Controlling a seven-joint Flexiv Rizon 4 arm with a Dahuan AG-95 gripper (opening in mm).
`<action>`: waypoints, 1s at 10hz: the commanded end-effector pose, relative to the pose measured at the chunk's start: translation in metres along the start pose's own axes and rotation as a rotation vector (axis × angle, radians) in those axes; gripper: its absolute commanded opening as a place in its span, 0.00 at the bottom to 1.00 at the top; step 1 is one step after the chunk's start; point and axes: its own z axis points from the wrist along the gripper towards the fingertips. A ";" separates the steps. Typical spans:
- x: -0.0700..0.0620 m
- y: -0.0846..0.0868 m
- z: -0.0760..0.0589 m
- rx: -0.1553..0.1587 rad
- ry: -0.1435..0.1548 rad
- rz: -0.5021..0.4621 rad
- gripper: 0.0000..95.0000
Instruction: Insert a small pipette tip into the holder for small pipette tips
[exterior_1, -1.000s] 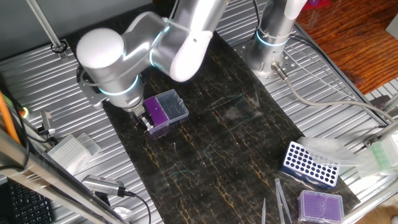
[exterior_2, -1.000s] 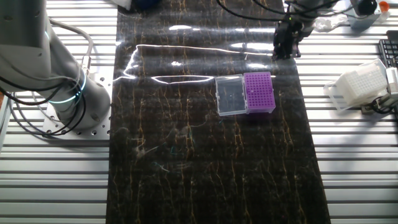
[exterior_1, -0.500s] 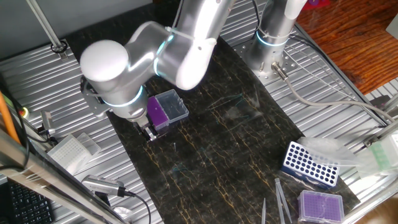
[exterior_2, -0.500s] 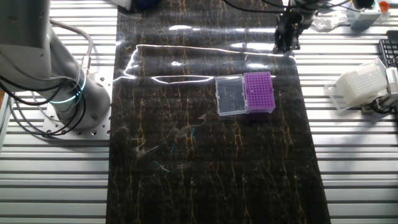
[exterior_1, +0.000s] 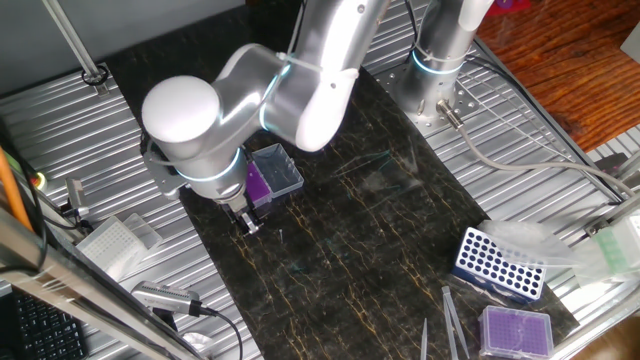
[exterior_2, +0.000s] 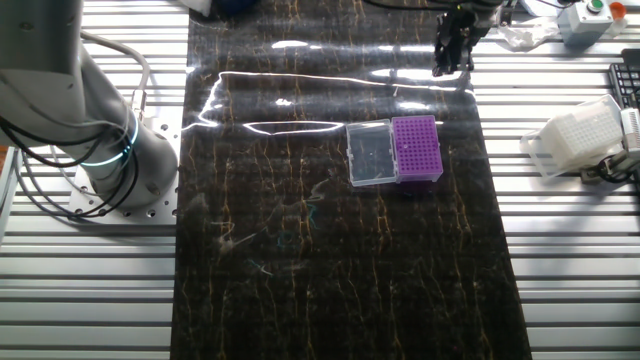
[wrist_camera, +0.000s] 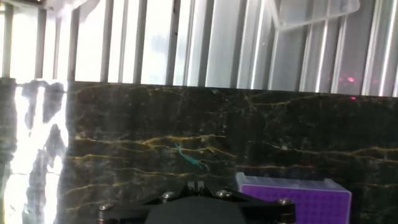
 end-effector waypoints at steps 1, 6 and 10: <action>-0.001 0.000 0.000 -0.001 0.002 -0.008 0.00; -0.001 0.000 0.000 0.000 0.012 -0.022 0.00; -0.001 0.000 0.000 0.020 0.000 -0.070 0.00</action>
